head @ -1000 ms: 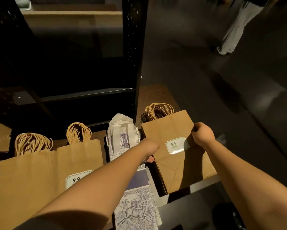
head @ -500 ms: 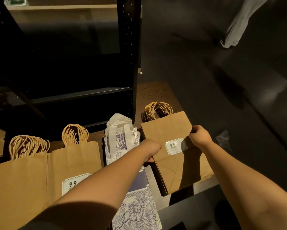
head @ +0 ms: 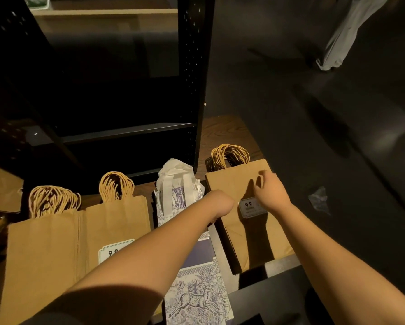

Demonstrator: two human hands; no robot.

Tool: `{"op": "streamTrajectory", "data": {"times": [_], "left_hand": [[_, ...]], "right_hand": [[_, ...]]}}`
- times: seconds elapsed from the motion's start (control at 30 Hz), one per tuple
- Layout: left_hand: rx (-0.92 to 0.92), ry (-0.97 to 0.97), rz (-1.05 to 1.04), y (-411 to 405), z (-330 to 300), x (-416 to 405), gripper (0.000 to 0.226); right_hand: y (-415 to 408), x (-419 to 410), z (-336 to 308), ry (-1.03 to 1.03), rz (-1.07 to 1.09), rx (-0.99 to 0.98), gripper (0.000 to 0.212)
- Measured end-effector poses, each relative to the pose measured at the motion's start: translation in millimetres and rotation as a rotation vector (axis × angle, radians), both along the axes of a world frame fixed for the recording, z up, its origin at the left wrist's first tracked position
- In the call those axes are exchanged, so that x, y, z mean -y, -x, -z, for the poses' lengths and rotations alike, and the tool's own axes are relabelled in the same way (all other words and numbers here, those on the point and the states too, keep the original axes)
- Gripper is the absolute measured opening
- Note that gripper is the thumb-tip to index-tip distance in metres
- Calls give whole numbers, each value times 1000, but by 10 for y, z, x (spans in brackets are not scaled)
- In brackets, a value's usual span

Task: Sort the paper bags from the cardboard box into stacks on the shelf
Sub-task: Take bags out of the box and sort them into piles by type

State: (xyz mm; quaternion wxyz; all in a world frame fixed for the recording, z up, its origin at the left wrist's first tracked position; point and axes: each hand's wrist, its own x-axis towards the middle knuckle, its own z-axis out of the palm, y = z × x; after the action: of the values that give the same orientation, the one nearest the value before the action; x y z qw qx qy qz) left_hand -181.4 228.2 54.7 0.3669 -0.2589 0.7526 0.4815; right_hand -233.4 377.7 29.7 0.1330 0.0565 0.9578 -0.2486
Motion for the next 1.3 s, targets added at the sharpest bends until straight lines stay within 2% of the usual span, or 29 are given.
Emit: {"op": "streamTrajectory", "data": {"times": [0.07, 0.13, 0.17, 0.2, 0.3, 0.37, 0.5, 0.73, 0.93, 1.07, 1.17, 1.3], "left_hand": [[-104, 141, 230, -42, 14, 48, 31], [-154, 159, 141, -67, -15, 180, 28], [-293, 234, 192, -111, -43, 250, 28], [-356, 296, 174, -121, -81, 318, 27], [-466, 348, 101, -240, -207, 679, 23], [-518, 349, 64, -340, -251, 942, 28], [-577, 295, -33, -651, -250, 1505, 14], [-608, 236, -181, -1327, -204, 2272, 7], [-658, 272, -228, -1898, -217, 2808, 17], [-667, 383, -190, -2228, -84, 3110, 42], [-636, 405, -143, -2376, 72, 3270, 54], [-588, 392, -155, -2492, 202, 3384, 57]], "right_hand": [[-100, 192, -72, 26, -96, -70, 41], [-196, 415, -131, 96, -166, -100, 28], [-237, 523, -158, 139, -180, -95, 21], [-272, 617, -191, 177, -189, -85, 15], [-388, 915, -325, 272, -228, -112, 5], [-473, 1066, -407, 366, -226, -110, 5], [-733, 1428, -459, 555, -199, -11, 12], [-1333, 2245, -448, 681, -268, 160, 10], [-1850, 2848, -368, 712, -287, 352, 15], [-2155, 3108, -342, 693, -313, 466, 19], [-2290, 3341, -243, 636, -287, 494, 39], [-2374, 3630, -107, 533, -260, 486, 42]]}}
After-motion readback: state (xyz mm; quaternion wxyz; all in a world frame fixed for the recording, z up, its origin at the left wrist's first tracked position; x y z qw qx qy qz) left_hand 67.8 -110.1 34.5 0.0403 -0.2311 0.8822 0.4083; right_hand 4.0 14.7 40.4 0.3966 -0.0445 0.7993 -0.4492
